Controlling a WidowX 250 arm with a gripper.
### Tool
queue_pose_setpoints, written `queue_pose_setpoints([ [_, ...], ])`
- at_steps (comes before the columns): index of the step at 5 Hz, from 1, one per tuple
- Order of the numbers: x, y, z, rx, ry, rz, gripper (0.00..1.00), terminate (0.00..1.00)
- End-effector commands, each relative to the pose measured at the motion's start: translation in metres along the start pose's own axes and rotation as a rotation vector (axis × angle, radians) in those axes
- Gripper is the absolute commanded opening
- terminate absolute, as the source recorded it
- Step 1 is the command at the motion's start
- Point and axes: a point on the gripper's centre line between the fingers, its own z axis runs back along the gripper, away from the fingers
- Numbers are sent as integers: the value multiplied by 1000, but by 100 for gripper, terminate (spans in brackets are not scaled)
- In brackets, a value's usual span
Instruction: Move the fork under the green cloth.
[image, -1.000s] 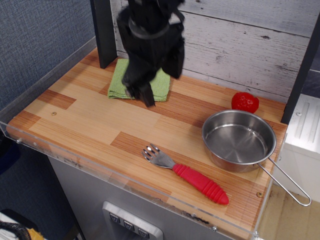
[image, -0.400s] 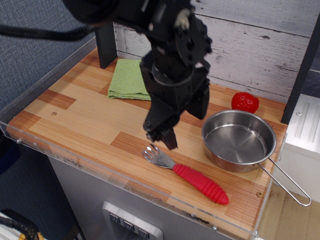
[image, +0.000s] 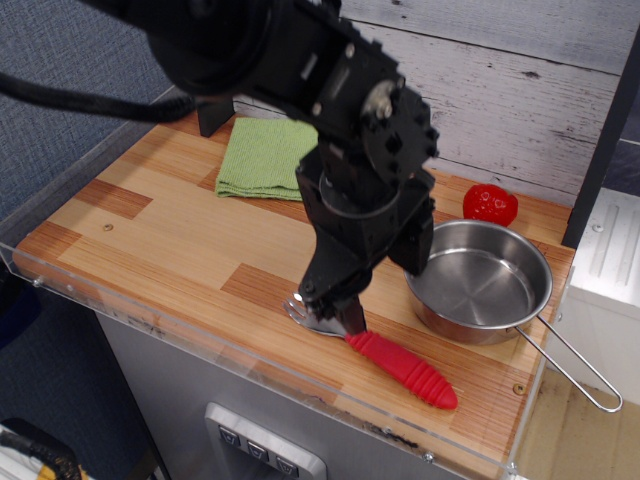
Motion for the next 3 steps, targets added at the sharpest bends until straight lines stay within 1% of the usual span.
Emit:
queue_pose_setpoints([
  [1, -9, 9, -9, 6, 36, -41, 100, 0],
  [3, -12, 14, -26, 16, 60, -29, 100, 0],
])
